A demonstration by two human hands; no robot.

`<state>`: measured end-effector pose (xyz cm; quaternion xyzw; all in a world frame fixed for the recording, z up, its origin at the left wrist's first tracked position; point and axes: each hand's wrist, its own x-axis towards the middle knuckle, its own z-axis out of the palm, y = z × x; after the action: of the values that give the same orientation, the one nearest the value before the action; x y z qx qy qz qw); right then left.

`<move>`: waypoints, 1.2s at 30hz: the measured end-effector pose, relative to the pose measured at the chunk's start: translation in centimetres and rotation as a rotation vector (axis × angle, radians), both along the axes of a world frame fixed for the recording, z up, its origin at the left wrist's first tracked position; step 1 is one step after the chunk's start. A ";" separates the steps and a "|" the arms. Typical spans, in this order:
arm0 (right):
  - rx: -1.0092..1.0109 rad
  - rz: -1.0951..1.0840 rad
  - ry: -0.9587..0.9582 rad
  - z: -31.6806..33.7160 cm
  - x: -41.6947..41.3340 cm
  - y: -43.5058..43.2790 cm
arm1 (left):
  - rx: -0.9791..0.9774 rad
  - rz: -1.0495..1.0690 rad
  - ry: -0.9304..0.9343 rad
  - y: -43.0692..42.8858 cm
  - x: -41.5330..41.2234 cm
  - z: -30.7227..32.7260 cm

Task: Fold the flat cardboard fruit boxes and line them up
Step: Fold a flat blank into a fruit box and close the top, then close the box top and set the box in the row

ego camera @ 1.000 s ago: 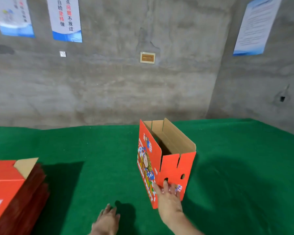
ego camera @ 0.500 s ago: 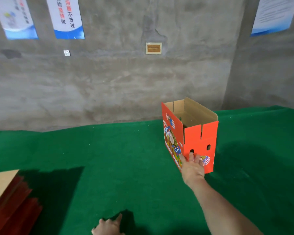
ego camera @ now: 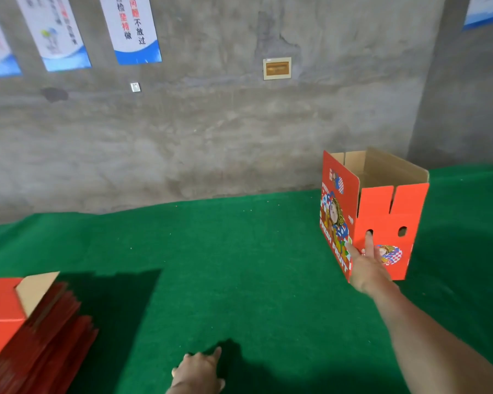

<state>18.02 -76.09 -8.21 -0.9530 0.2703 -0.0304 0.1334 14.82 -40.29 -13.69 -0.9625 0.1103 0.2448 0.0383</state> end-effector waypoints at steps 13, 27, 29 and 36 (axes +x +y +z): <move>0.147 0.312 -0.180 6.2 -5.5 11.7 | -0.350 0.126 -0.082 2.8 -2.0 1.7; 0.360 0.709 -0.175 8.9 -12.8 37.1 | -0.246 0.490 -0.678 30.6 -7.7 15.3; 0.394 0.736 -0.145 8.6 -13.7 40.9 | -0.211 0.541 -0.642 34.0 -9.7 14.3; 0.627 0.622 0.077 5.1 -17.2 51.0 | -0.260 0.406 -0.539 33.7 -15.2 11.6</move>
<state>0.80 -25.05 -3.09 -0.9029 -0.0284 0.1302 0.4086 -0.35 -6.61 -2.09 -0.9916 -0.0671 -0.0313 -0.1063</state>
